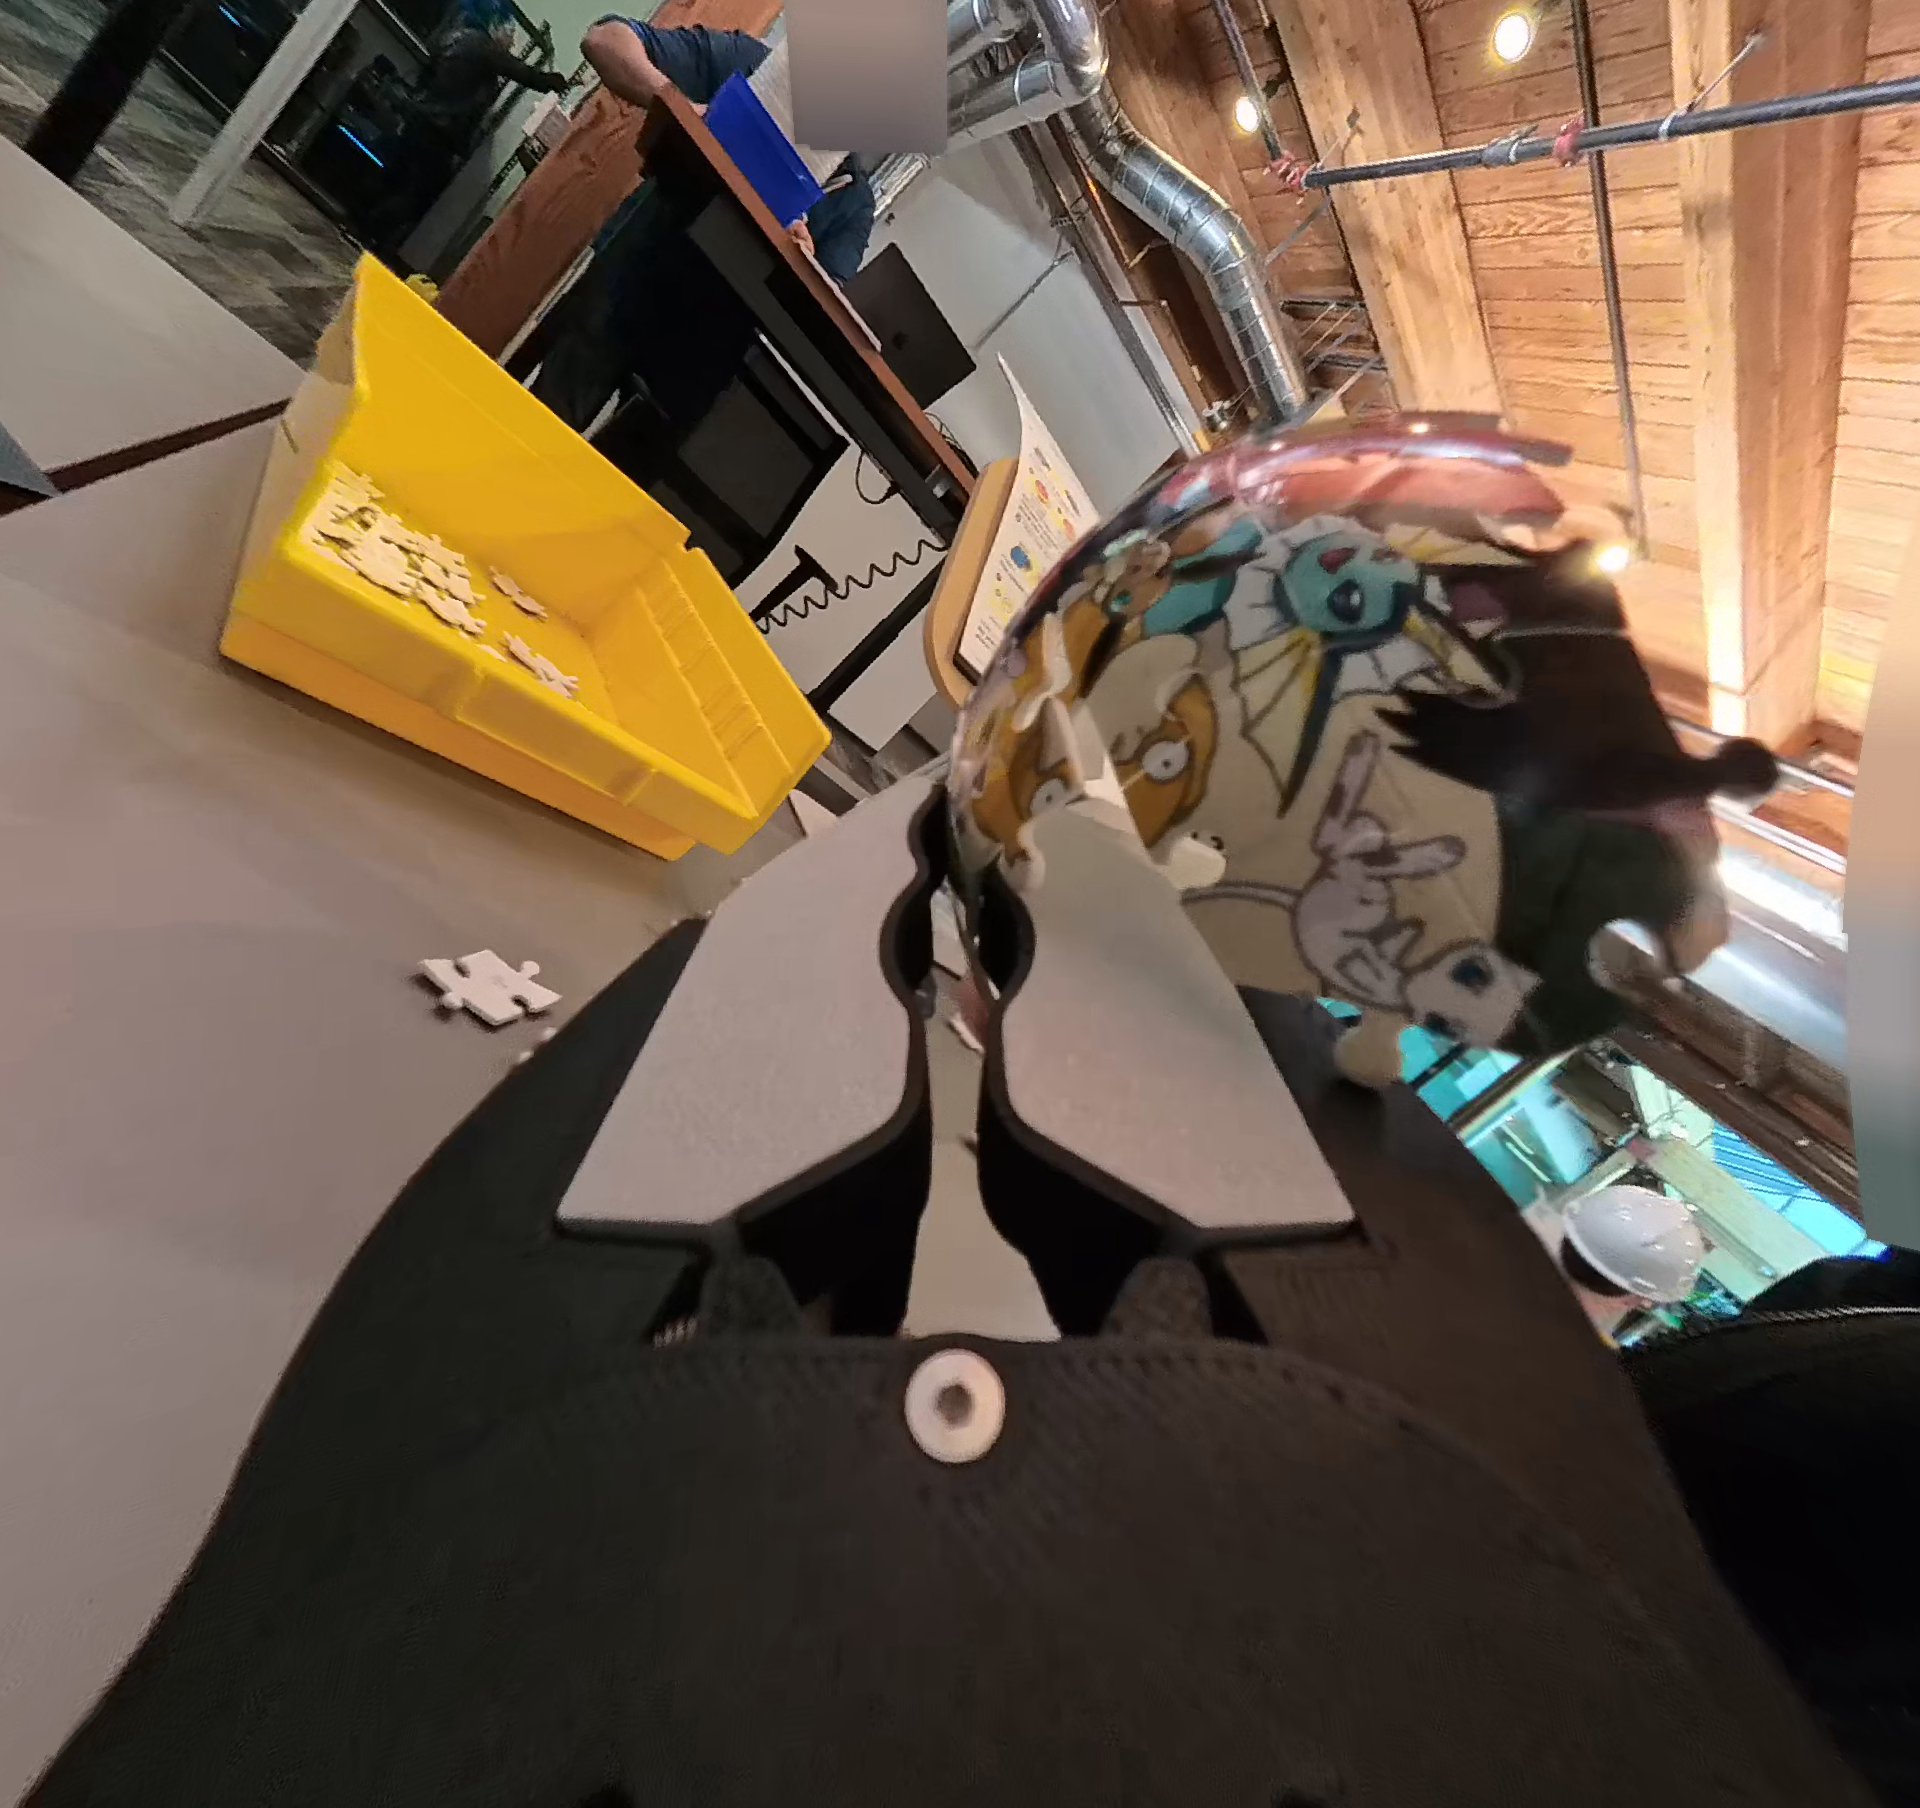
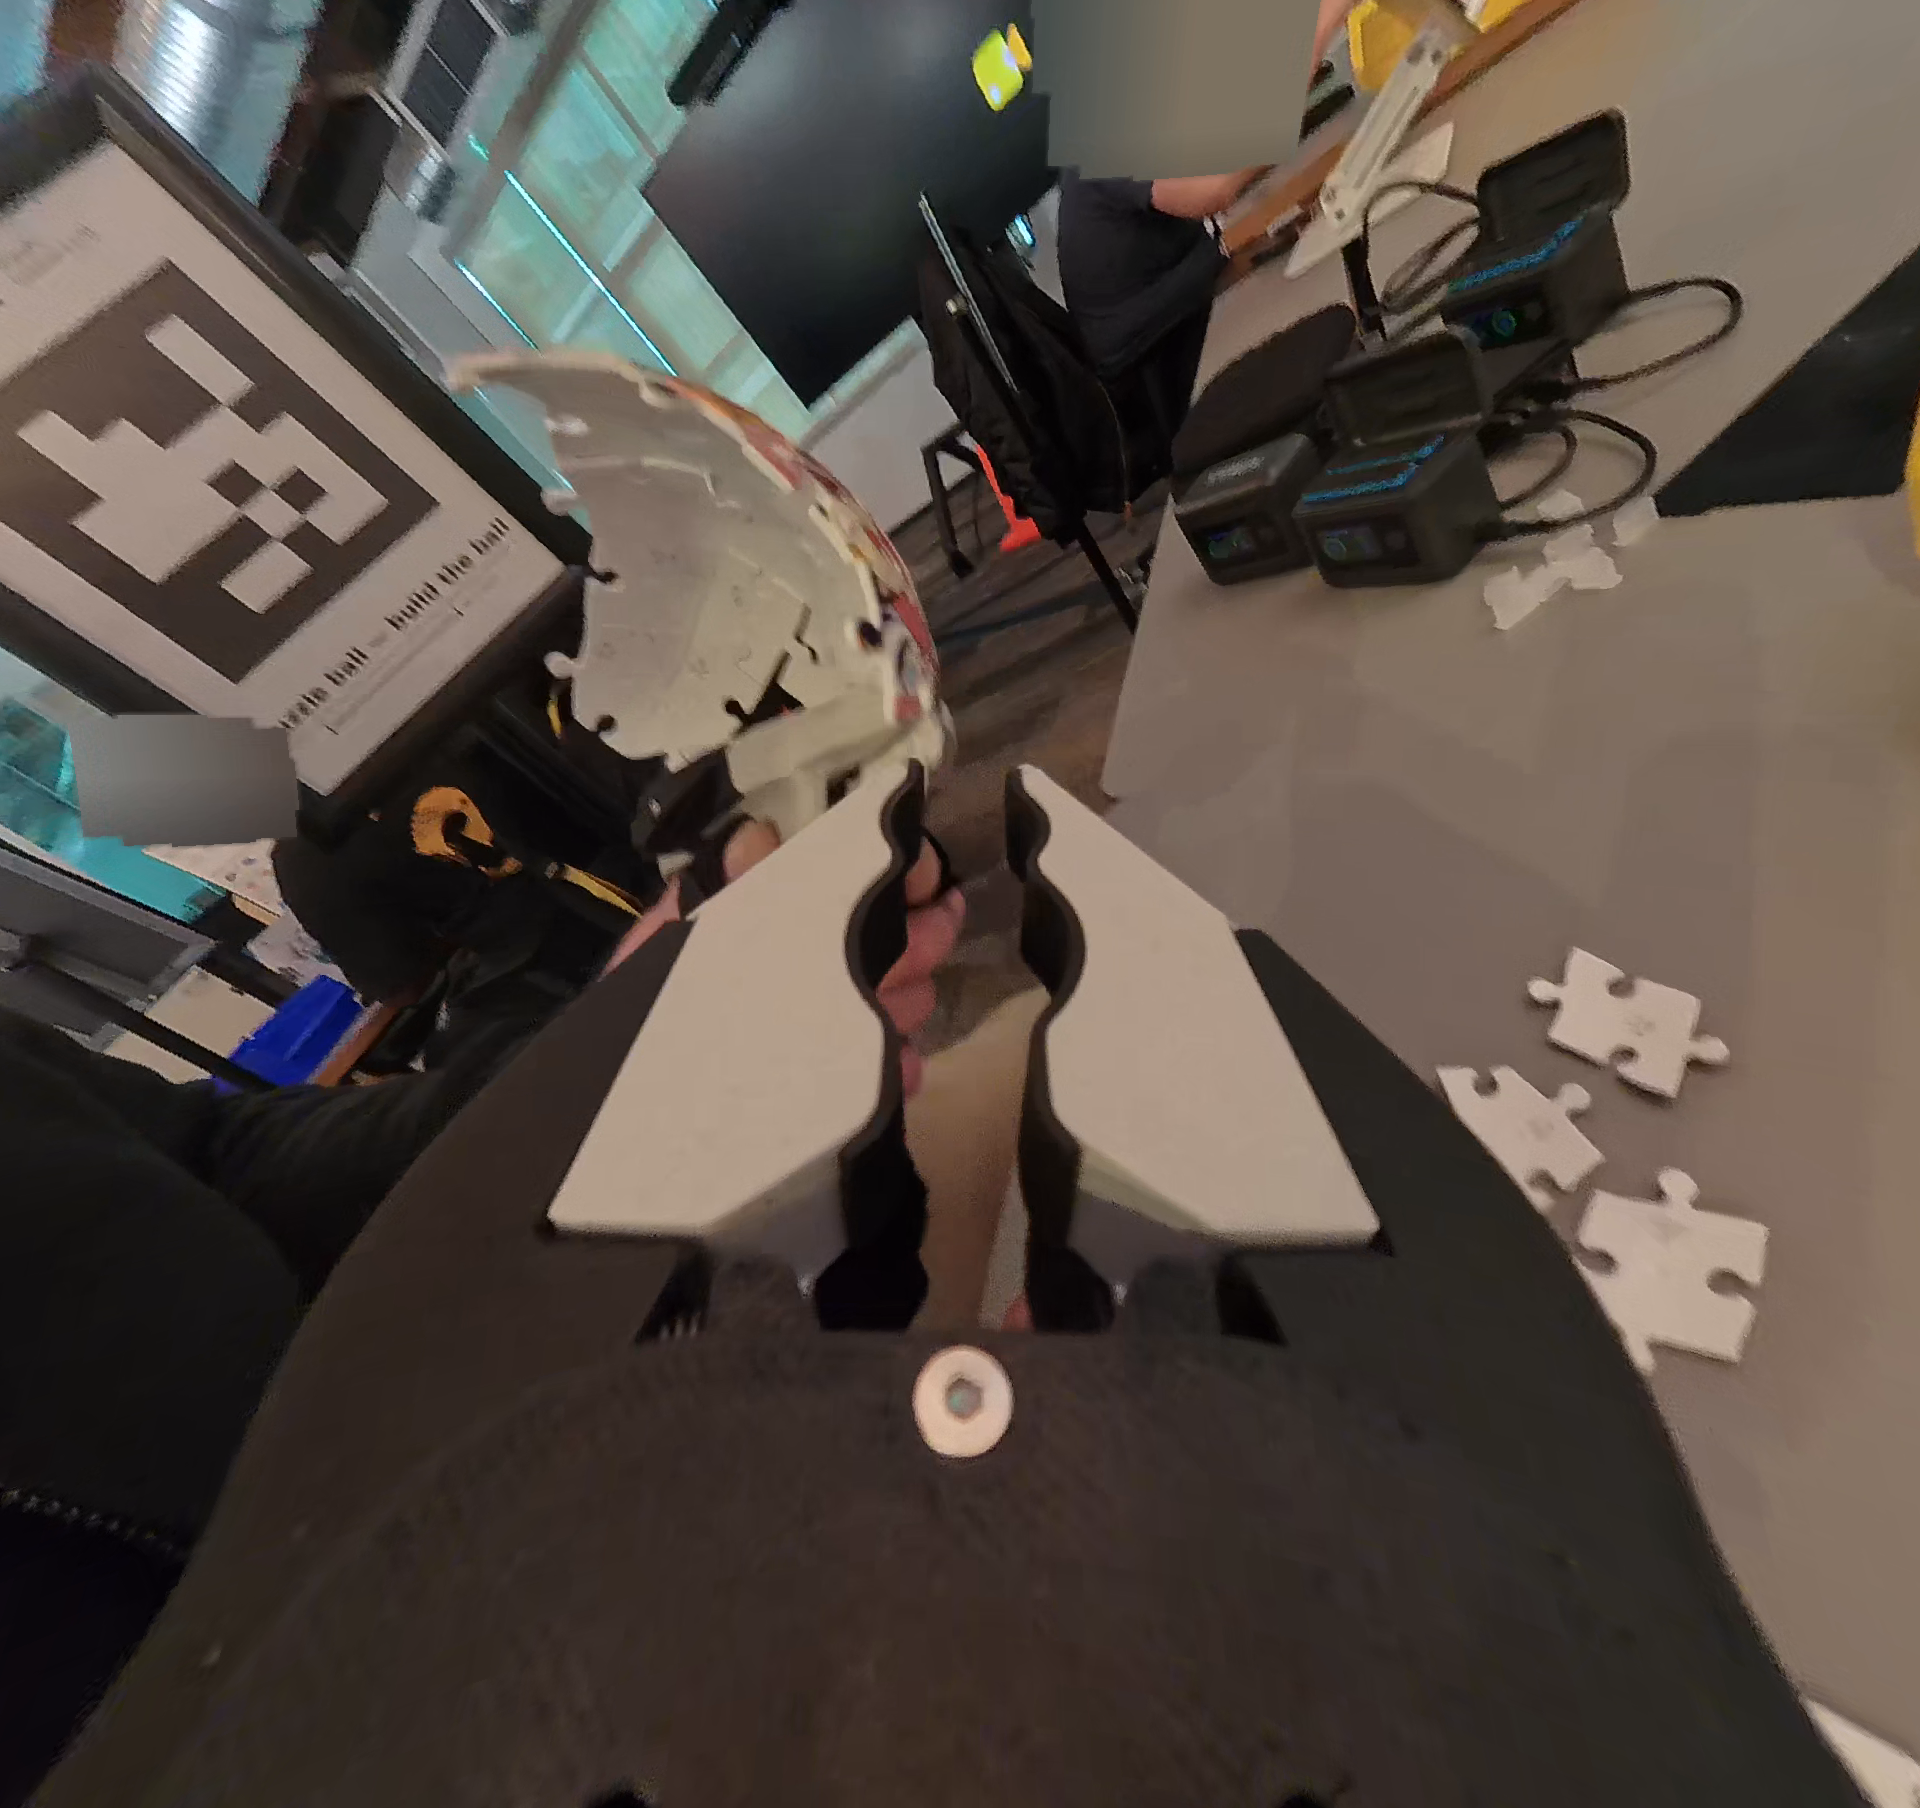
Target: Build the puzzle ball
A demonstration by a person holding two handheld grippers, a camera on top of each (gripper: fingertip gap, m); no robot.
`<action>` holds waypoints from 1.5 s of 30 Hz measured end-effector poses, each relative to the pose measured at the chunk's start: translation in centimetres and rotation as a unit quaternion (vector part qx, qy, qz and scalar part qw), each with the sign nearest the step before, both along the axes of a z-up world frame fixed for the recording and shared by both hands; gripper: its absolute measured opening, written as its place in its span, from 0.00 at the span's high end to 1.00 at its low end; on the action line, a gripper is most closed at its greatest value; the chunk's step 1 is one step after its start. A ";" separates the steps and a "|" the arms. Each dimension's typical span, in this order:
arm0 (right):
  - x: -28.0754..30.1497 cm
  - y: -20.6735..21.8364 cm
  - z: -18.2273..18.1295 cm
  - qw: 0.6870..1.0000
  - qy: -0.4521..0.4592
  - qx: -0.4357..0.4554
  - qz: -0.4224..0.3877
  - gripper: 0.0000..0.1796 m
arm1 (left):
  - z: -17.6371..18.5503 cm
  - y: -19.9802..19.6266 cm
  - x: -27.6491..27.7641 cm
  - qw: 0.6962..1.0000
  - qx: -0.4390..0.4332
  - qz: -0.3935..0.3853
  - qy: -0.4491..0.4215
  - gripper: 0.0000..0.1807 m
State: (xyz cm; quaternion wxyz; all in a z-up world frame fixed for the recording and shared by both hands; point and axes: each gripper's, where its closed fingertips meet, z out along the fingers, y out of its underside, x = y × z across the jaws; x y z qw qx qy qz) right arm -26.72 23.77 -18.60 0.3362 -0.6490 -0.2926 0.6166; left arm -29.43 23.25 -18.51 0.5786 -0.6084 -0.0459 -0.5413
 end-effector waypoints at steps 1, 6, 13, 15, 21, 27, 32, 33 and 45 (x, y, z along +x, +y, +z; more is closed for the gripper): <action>0.2 0.0 -0.6 1.000 -0.019 0.001 0.002 0.92 | 0.0 0.0 -0.3 1.000 0.001 0.006 0.004 0.98; 1.7 -1.2 -7.6 0.974 -0.220 0.034 0.035 0.88 | -0.5 -0.1 -2.3 0.998 -0.011 0.043 0.035 0.98; 2.0 -4.0 -14.5 0.918 -0.388 0.062 0.057 0.80 | -3.3 -0.6 -3.9 0.992 -0.061 0.085 0.074 0.98; 1.9 -3.4 -15.2 0.900 -0.422 0.105 0.031 0.85 | -3.8 -0.4 -4.2 0.990 -0.066 0.093 0.087 0.98; 1.6 -2.1 -15.6 0.865 -0.467 0.186 0.001 0.95 | -4.9 -0.2 -4.4 0.988 -0.083 0.098 0.091 0.98; 1.7 -2.0 -15.6 0.868 -0.456 0.193 0.020 0.96 | -5.8 0.0 -4.8 0.986 -0.097 0.102 0.085 0.98; 1.8 -1.8 -15.1 0.880 -0.434 0.192 0.016 0.97 | -6.8 0.1 -4.5 0.985 -0.111 0.098 0.092 0.98; 1.8 -1.7 -14.8 0.881 -0.430 0.196 0.013 0.97 | -7.0 0.2 -4.5 0.984 -0.115 0.098 0.093 0.98; 0.3 -1.6 -9.1 0.918 -0.335 0.213 -0.011 0.97 | -8.1 0.5 -3.4 0.983 -0.129 0.091 0.098 0.98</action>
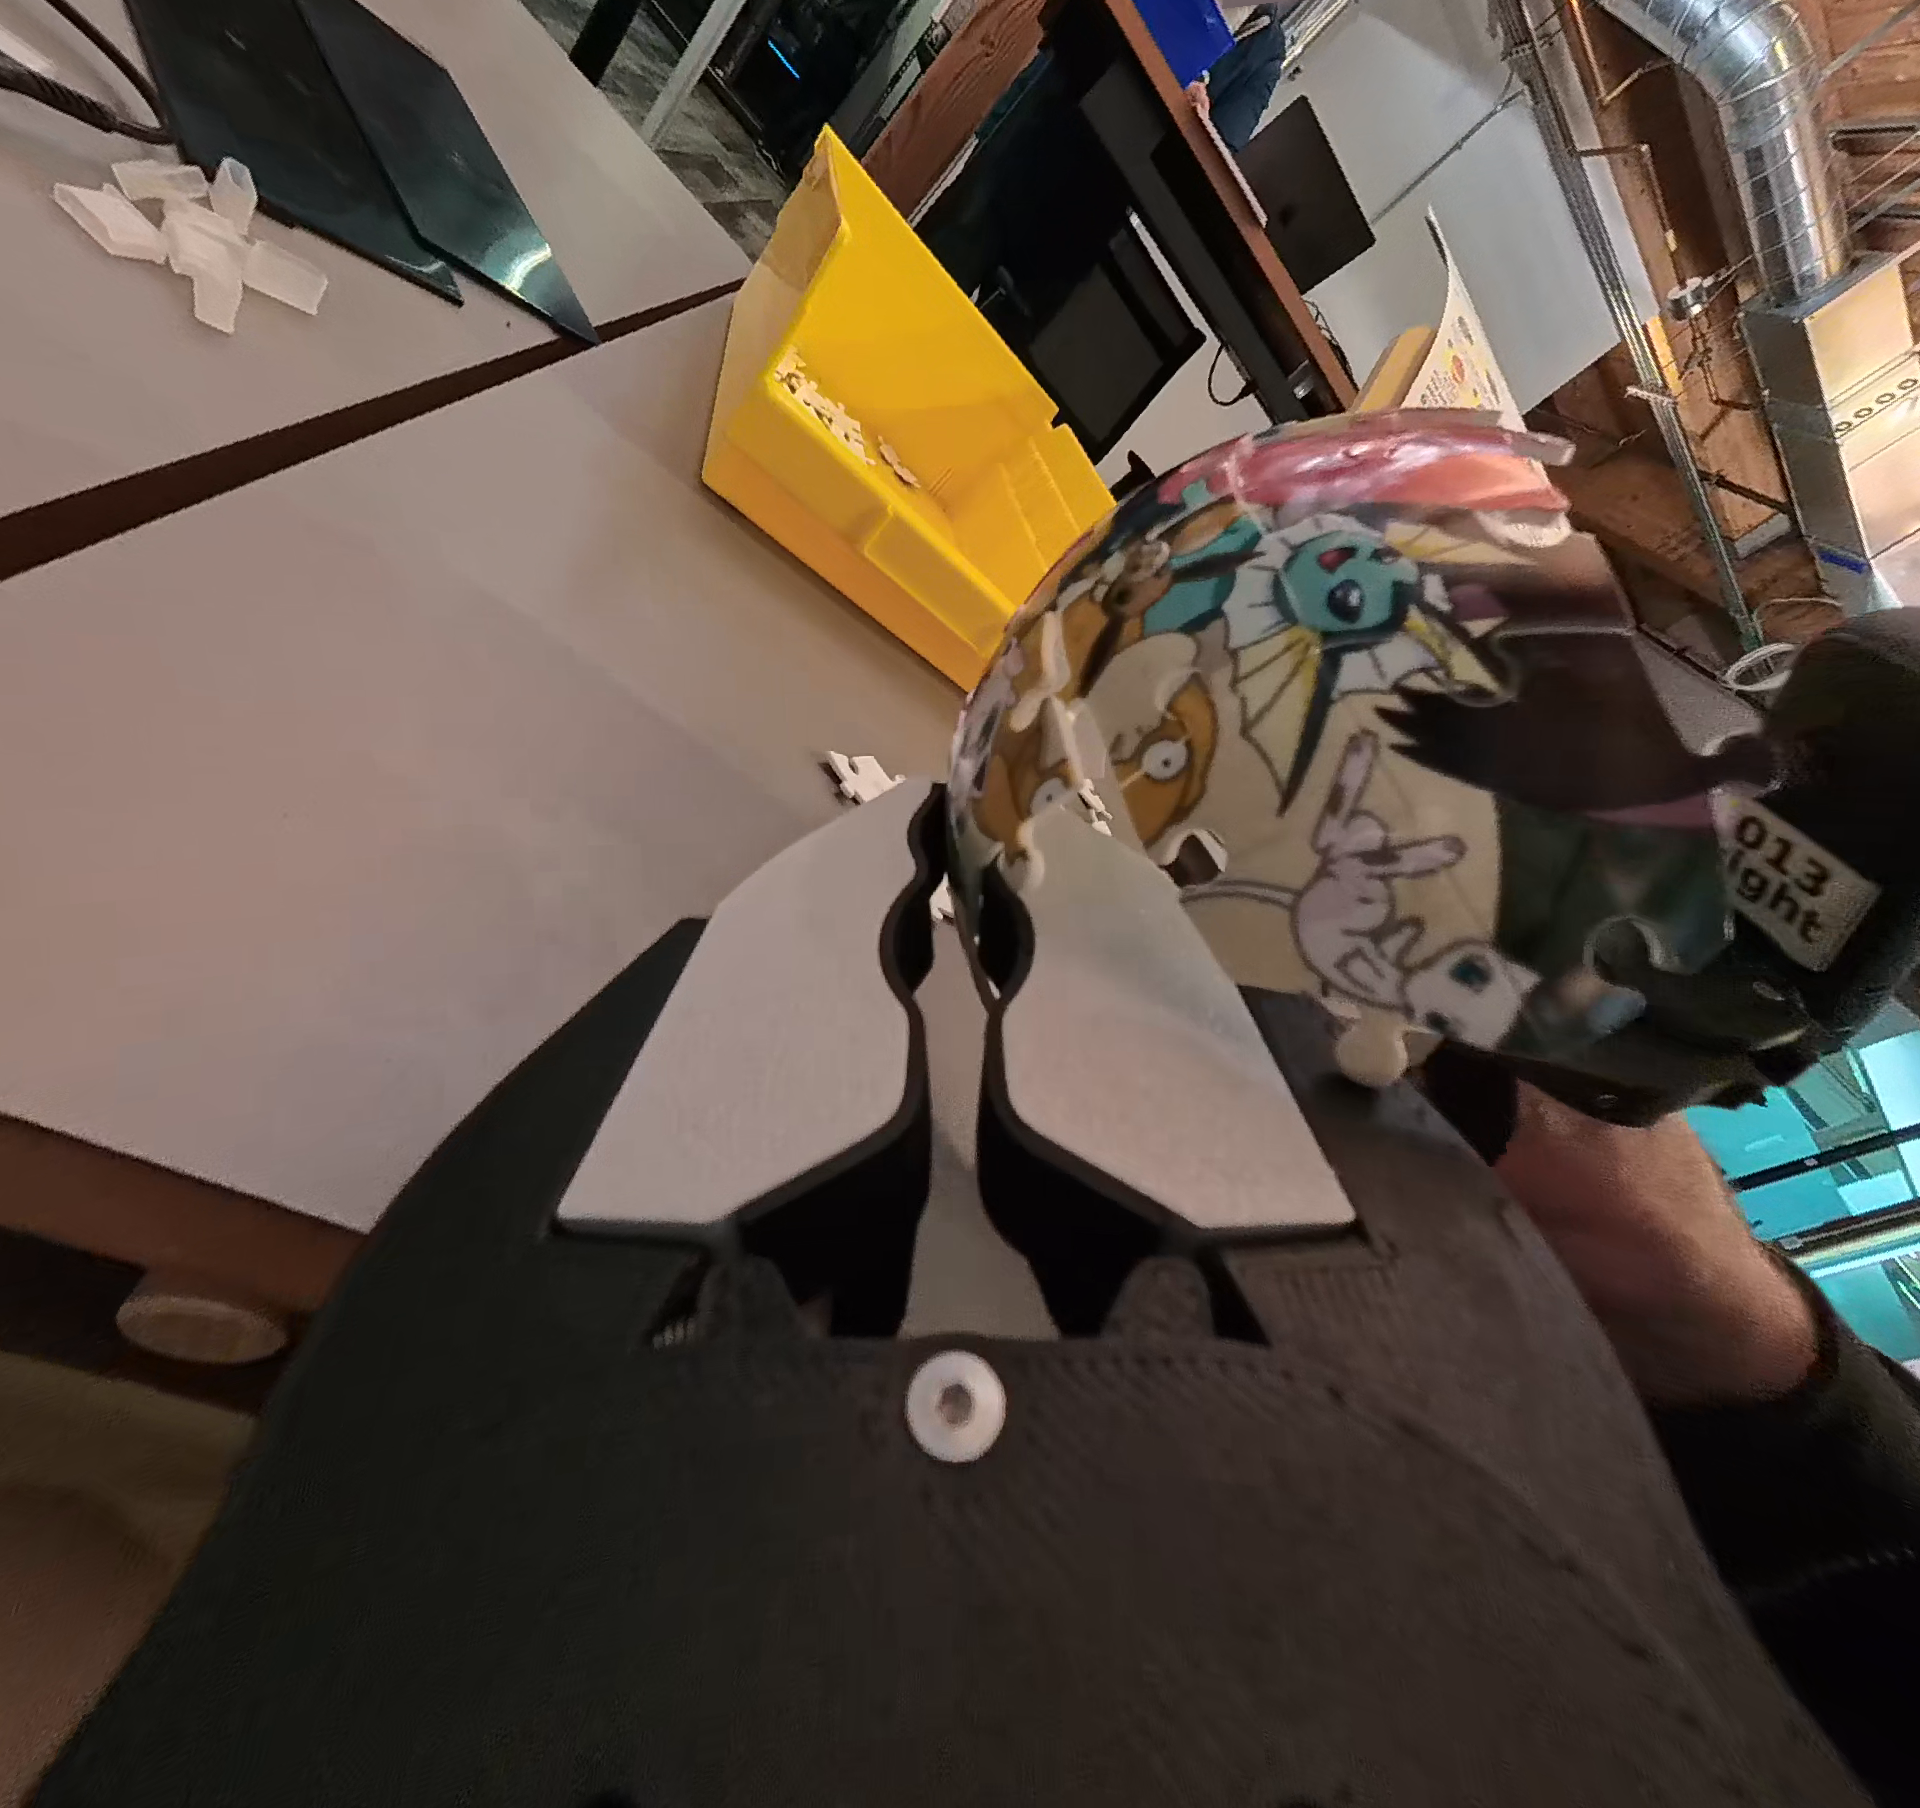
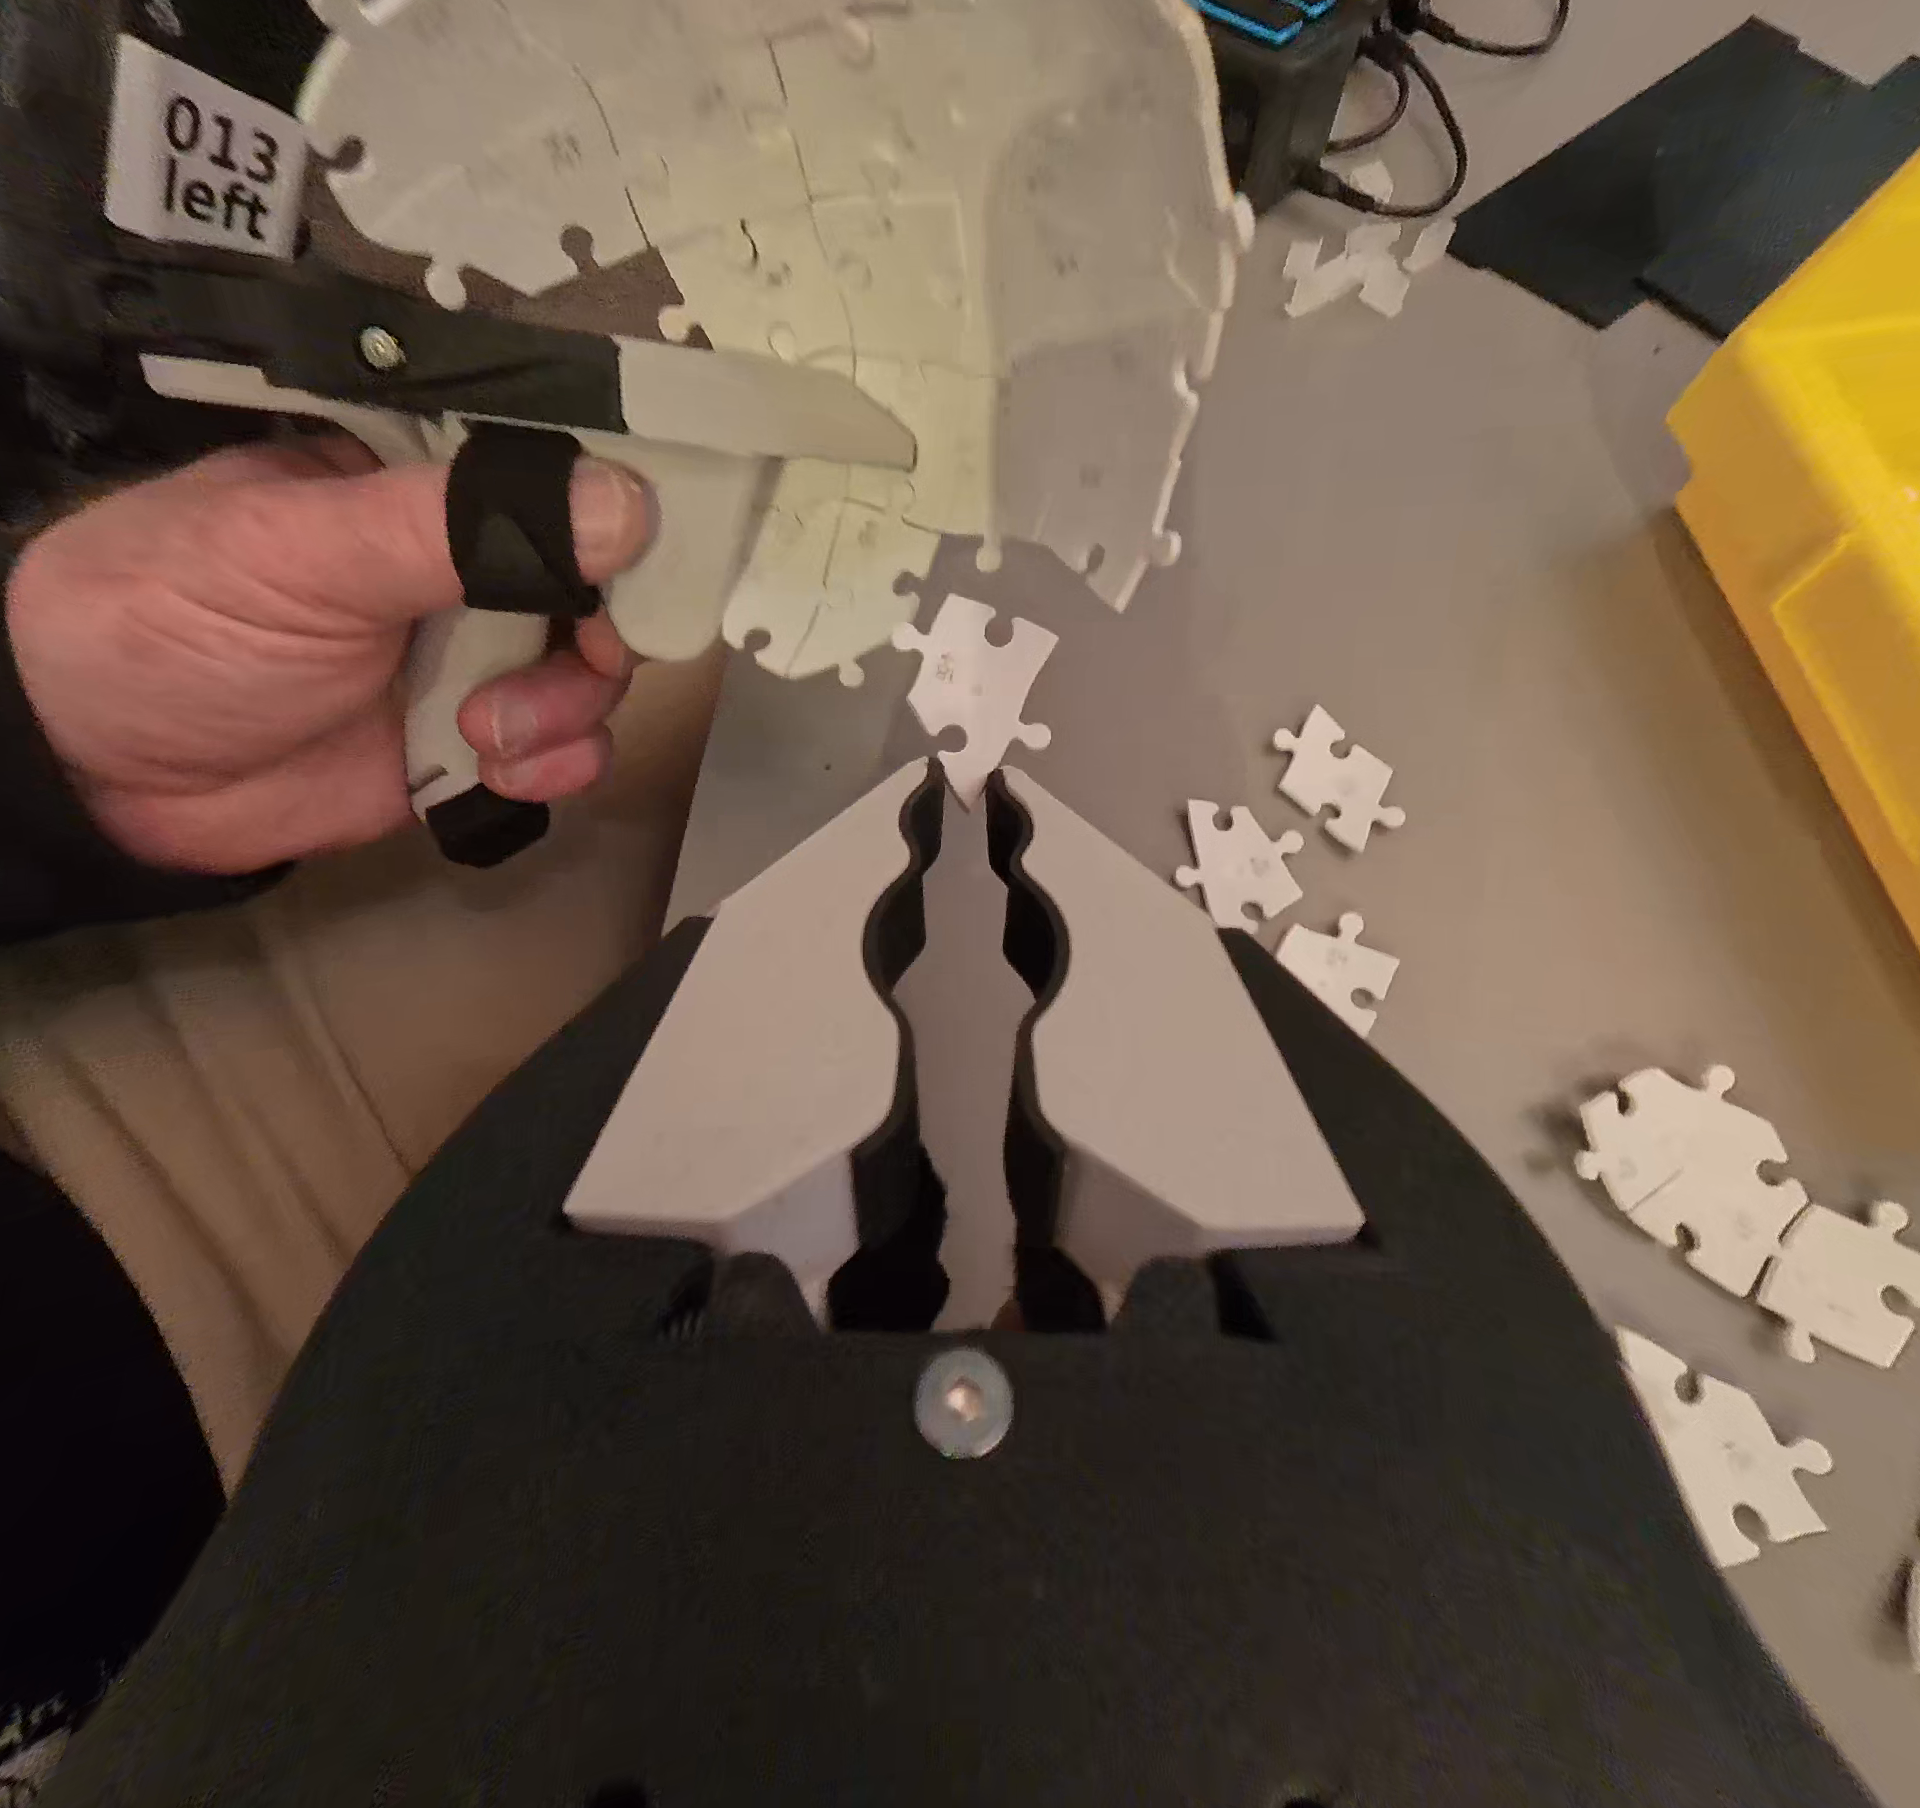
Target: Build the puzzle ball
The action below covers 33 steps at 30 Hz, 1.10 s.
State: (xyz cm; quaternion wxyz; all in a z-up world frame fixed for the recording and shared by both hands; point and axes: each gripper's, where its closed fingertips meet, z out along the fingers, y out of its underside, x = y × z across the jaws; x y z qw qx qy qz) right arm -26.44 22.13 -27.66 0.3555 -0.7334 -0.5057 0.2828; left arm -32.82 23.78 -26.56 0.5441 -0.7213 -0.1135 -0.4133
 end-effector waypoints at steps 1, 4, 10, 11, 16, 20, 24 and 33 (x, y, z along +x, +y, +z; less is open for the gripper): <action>-0.2 0.0 0.2 1.000 0.003 0.003 0.000 0.97 | 0.0 0.0 0.1 1.000 0.000 -0.001 -0.001 0.98; -0.8 0.1 0.0 1.000 -0.005 0.014 -0.003 0.97 | 0.0 0.0 0.6 1.000 -0.001 -0.004 0.000 0.98; -1.2 0.4 -0.1 0.998 -0.023 0.050 -0.010 0.97 | 0.2 0.0 0.6 1.000 0.000 -0.003 -0.009 0.98; -1.2 0.4 -0.1 0.998 -0.026 0.058 -0.011 0.97 | 0.2 0.0 0.7 1.000 -0.001 -0.003 -0.010 0.98; -1.2 0.5 -0.2 0.994 -0.045 0.098 -0.016 0.97 | -0.1 0.1 0.8 1.000 -0.012 -0.001 -0.016 0.98; -1.1 0.6 -0.5 0.987 -0.076 0.144 -0.014 0.97 | -0.1 0.1 0.9 1.000 -0.013 -0.001 -0.020 0.98; -1.0 0.8 -0.9 0.975 -0.111 0.191 -0.014 0.97 | -0.4 0.1 0.9 1.000 -0.019 -0.001 -0.024 0.98; -0.8 1.0 -1.2 0.963 -0.145 0.226 -0.022 0.97 | -0.6 0.1 1.2 0.999 -0.024 -0.002 -0.034 0.98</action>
